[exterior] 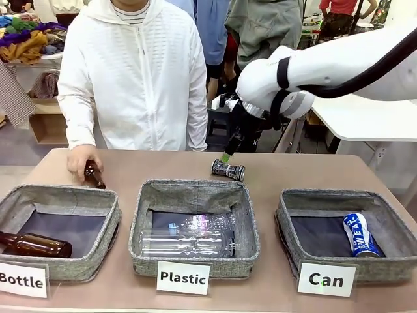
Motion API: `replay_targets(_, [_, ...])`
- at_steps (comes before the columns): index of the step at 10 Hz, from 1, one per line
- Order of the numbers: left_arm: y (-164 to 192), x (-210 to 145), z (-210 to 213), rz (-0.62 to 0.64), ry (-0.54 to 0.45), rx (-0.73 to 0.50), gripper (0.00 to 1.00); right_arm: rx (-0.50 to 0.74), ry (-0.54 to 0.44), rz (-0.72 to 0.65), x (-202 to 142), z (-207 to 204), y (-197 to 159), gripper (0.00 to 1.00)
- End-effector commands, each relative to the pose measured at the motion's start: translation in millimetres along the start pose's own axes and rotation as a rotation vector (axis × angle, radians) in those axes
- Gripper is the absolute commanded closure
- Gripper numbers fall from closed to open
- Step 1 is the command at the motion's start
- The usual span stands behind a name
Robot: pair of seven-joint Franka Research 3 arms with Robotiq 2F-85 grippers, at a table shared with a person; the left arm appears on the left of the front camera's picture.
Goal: Sort the can waste into the basket.
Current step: Pick up the can waste from the table and place it in the right Fabric basket.
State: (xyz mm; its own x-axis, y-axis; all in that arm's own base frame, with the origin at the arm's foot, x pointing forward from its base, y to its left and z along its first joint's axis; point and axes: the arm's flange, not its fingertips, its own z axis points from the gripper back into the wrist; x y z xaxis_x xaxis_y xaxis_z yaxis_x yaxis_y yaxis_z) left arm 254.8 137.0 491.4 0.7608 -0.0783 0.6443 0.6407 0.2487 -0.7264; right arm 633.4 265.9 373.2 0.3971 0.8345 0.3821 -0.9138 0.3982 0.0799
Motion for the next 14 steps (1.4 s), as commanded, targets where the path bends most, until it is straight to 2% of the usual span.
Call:
replay_targets(1, [-3.5,1.1,3.9,0.008,0.001,-0.014,0.00,-0.087,0.082,-0.029,18.8,-19.9,-11.3,0.00])
replay_targets(6, [-3.5,1.1,3.9,0.008,0.001,-0.014,0.00,-0.166,0.120,-0.004,30.1,-71.6,-21.8,0.00])
replay_targets(9, [-0.1,0.0,0.0,0.000,0.000,0.000,0.00,-0.107,0.165,-0.031,24.7,-88.6,-35.6,0.00])
replay_targets(10, [-30.9,2.2,28.8,-0.023,-0.007,-0.121,0.00,-0.099,0.161,-0.043,21.5,-89.5,-38.2,0.00])
replay_targets(12, [-85.8,15.1,105.2,-0.132,-0.115,-0.165,0.00,-0.102,0.164,-0.051,20.2,-91.3,-41.8,0.00])
replay_targets(14, [-117.5,18.7,158.3,-0.226,-0.193,-0.223,0.00,-0.101,0.171,-0.055,20.1,-94.8,-43.7,0.00])
